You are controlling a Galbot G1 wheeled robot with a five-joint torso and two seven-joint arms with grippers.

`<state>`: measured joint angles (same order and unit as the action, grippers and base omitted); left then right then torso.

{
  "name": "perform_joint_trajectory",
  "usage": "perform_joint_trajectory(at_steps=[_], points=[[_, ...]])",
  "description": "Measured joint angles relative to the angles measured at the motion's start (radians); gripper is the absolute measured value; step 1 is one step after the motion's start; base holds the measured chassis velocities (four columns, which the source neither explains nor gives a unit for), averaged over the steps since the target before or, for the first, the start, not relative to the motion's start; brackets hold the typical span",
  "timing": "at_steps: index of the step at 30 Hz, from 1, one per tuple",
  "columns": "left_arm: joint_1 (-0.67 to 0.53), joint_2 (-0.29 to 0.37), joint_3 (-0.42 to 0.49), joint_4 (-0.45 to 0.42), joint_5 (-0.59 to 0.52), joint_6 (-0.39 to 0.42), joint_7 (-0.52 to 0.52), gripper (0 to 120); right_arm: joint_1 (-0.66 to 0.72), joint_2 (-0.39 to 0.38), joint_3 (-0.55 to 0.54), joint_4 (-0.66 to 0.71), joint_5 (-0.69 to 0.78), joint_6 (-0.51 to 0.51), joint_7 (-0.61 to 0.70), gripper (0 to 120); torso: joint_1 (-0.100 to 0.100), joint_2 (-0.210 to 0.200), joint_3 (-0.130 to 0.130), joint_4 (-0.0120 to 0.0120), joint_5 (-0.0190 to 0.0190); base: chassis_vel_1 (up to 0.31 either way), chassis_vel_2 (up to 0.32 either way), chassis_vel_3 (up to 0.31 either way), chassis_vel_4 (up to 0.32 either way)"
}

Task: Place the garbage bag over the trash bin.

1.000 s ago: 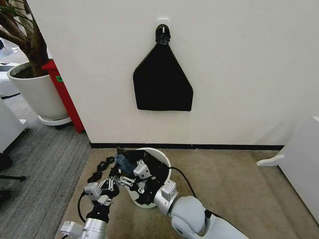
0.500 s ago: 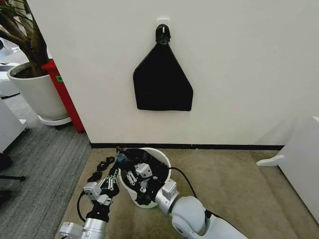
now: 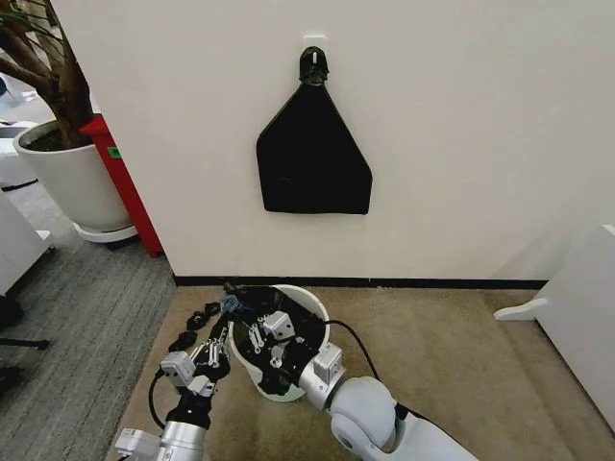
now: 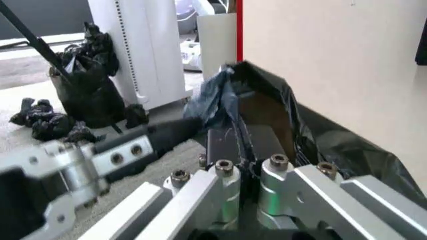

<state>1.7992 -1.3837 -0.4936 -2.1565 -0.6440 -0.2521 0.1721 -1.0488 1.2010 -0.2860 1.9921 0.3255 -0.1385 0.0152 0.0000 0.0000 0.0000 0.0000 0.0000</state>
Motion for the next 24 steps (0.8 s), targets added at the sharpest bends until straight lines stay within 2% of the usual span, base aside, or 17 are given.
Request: perform_joint_trajectory(at_steps=[5, 11, 13, 20, 21, 24], points=[[0.0, -0.001, -0.001, 0.004, 0.004, 0.0, -0.001, 10, 0.003, 0.007, 0.008, 0.011, 0.011, 0.0, 0.015, 0, 0.0, 0.0, 0.0, 0.0, 0.0, 0.0, 0.0, 0.0, 0.0], [0.003, -0.005, 0.001, 0.013, 0.011, 0.0, -0.002, 36, 0.01, 0.016, 0.027, 0.027, 0.028, 0.0, 0.034, 0, 0.0, 0.0, 0.0, 0.0, -0.0001, 0.0, 0.0, 0.0, 0.0], [0.003, -0.005, 0.001, 0.015, 0.012, 0.0, -0.002, 39, 0.01, 0.017, 0.03, 0.031, 0.031, 0.0, 0.037, 0, 0.0, 0.0, 0.0, 0.0, 0.0, 0.0, 0.0, 0.0, 0.0], [0.001, -0.005, 0.013, 0.045, 0.023, 0.002, -0.011, 69, 0.016, 0.025, 0.039, 0.086, 0.075, -0.008, 0.089, 0, 0.0, 0.0, 0.0, 0.0, 0.0, 0.0, 0.0, 0.0, 0.0], [0.001, -0.005, 0.013, 0.045, 0.023, 0.002, -0.011, 69, 0.016, 0.025, 0.039, 0.086, 0.075, -0.008, 0.089, 0, 0.0, 0.0, 0.0, 0.0, 0.0, 0.0, 0.0, 0.0, 0.0], [-0.004, -0.002, 0.023, 0.06, 0.032, 0.006, -0.017, 81, 0.013, 0.023, 0.037, 0.115, 0.084, -0.013, 0.101, 0, 0.0, 0.0, 0.0, 0.0, 0.0, 0.0, 0.0, 0.0, 0.0]])
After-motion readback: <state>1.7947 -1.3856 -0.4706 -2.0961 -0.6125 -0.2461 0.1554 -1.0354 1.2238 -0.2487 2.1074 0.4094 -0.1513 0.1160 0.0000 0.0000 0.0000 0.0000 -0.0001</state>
